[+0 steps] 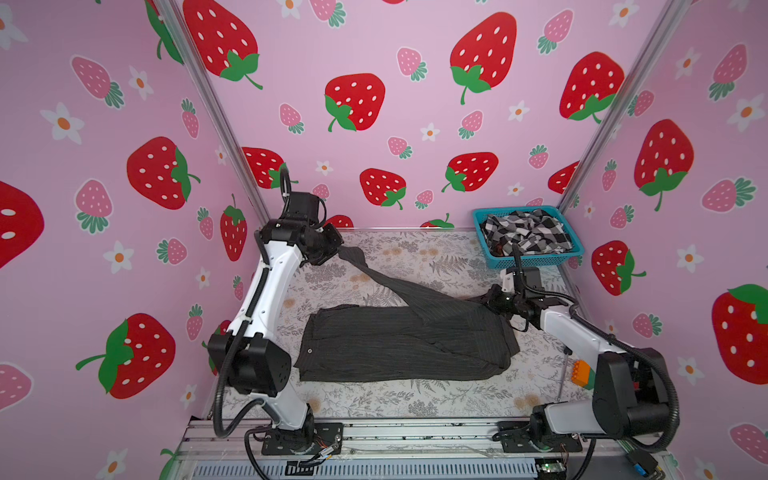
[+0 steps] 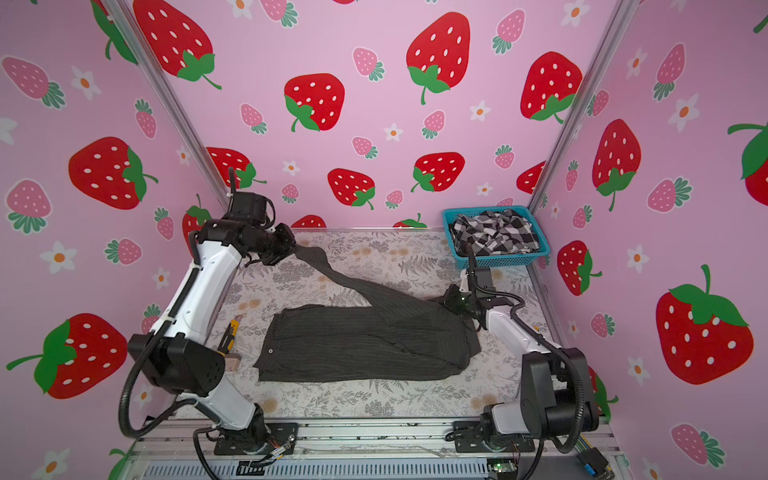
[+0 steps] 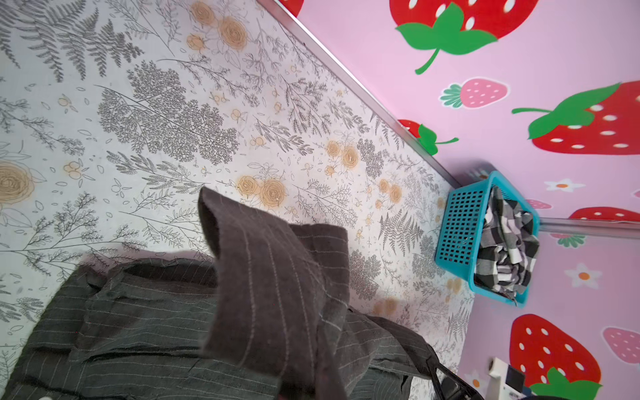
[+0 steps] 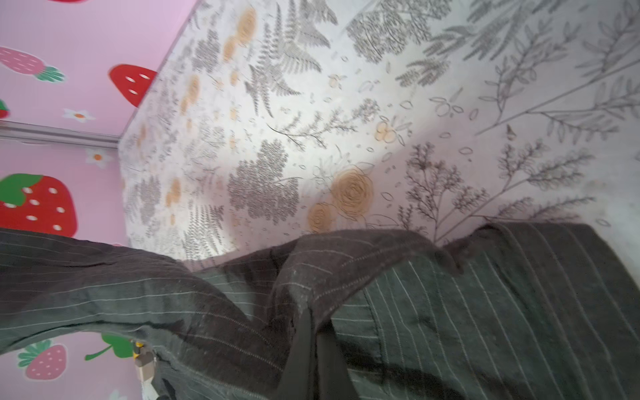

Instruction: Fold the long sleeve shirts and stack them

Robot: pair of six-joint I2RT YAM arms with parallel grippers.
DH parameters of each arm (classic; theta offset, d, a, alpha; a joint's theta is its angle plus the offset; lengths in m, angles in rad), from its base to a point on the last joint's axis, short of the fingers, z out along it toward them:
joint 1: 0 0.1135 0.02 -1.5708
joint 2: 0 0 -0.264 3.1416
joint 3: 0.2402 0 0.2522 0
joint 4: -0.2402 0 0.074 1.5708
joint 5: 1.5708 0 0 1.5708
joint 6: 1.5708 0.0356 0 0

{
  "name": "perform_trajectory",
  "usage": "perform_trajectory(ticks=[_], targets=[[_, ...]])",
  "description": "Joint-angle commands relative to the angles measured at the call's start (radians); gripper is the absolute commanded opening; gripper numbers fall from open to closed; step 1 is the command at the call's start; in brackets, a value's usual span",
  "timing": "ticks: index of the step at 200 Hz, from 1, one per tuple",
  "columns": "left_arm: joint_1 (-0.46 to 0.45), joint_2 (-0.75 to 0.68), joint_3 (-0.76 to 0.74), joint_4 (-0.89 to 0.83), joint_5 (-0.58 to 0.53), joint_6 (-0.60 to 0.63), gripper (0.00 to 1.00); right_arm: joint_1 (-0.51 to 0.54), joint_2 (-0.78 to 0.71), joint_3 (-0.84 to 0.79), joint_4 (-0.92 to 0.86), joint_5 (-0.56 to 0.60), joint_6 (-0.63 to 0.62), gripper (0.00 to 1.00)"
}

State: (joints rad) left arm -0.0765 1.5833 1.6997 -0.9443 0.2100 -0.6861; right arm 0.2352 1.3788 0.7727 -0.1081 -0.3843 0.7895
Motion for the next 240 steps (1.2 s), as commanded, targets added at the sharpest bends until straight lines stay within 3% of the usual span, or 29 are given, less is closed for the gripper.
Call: perform_trajectory(ticks=[1, 23, 47, 76, 98, 153, 169, 191, 240], targets=[[0.065, -0.150, -0.306, 0.022, -0.001, -0.004, 0.00, -0.008, -0.023, -0.103, 0.068, -0.036, 0.036, 0.00], [0.151, -0.269, -0.642, 0.106, 0.014, -0.012, 0.00, -0.007, -0.059, -0.214, 0.119, -0.045, 0.047, 0.00], [0.216, -0.232, -0.793, 0.189, 0.084, -0.010, 0.00, -0.007, -0.045, -0.289, 0.153, -0.057, 0.034, 0.00], [0.219, -0.124, -0.775, 0.213, 0.101, 0.014, 0.00, -0.006, 0.004, -0.296, 0.166, -0.088, 0.001, 0.00], [0.218, -0.121, -0.730, 0.219, 0.117, 0.006, 0.00, -0.006, 0.017, -0.263, 0.134, -0.075, -0.012, 0.00], [0.218, 0.023, -0.329, 0.155, 0.175, 0.006, 0.00, -0.005, 0.012, -0.189, 0.129, -0.080, 0.016, 0.00], [0.217, 0.036, -0.275, 0.149, 0.175, 0.005, 0.00, -0.006, 0.003, -0.186, 0.139, -0.078, 0.027, 0.00], [0.224, -0.011, -0.353, 0.195, 0.145, 0.006, 0.00, -0.006, -0.012, -0.208, 0.178, -0.076, 0.044, 0.00], [0.289, -0.051, -0.738, 0.315, 0.161, -0.029, 0.00, -0.006, -0.005, -0.311, 0.254, -0.101, 0.046, 0.00]])
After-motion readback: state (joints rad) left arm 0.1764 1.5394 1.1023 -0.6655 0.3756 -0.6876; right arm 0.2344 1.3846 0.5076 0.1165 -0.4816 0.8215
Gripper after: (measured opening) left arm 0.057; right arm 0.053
